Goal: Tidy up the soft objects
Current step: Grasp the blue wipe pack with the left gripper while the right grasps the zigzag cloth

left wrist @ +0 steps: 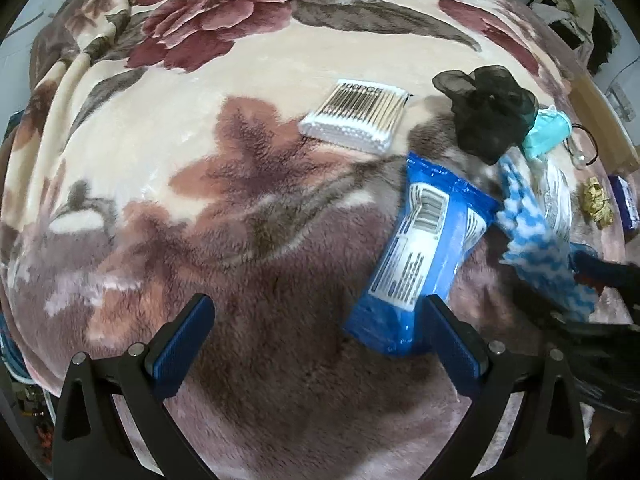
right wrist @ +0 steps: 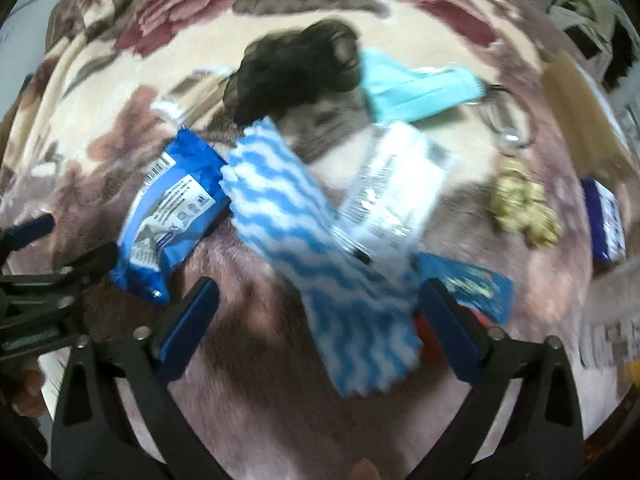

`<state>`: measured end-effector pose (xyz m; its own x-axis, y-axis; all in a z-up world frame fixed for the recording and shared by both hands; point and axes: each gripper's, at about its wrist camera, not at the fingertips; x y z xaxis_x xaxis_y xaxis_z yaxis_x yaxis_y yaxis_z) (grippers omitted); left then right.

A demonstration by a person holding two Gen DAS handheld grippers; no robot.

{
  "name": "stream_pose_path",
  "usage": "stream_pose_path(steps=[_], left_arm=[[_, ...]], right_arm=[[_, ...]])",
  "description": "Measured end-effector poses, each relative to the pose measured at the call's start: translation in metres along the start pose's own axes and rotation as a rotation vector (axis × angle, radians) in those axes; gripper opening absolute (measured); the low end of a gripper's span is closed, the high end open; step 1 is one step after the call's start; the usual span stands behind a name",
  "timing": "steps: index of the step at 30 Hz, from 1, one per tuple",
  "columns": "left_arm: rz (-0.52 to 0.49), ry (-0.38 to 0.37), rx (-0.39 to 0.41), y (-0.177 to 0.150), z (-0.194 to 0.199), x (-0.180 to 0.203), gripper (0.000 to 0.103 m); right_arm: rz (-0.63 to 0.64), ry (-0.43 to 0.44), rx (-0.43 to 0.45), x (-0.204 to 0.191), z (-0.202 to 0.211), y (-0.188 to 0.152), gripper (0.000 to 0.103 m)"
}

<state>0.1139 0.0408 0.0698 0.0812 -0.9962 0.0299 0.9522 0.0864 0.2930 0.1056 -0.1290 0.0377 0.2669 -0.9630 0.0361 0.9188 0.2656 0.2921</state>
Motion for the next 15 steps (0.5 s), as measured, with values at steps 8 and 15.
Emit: stream_pose_path(steps=[8, 15], left_arm=[[-0.084, -0.087, -0.008, 0.006, -0.003, 0.024, 0.102], [-0.084, -0.108, -0.086, 0.007, -0.037, 0.041, 0.060]], right_arm=[[-0.068, 0.035, 0.040, 0.013, -0.003, -0.006, 0.014], [-0.178, 0.156, 0.173, 0.038, 0.043, -0.022, 0.014]])
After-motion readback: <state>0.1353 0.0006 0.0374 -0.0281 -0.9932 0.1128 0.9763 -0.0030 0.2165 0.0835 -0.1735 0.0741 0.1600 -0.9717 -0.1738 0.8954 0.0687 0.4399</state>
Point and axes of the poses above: each gripper's, at about its wrist camera, not at the fingertips, and z roughly against the way its jaws point, x to its right, y to its top, and after that the axes turned 13 degrees about z, right-handed
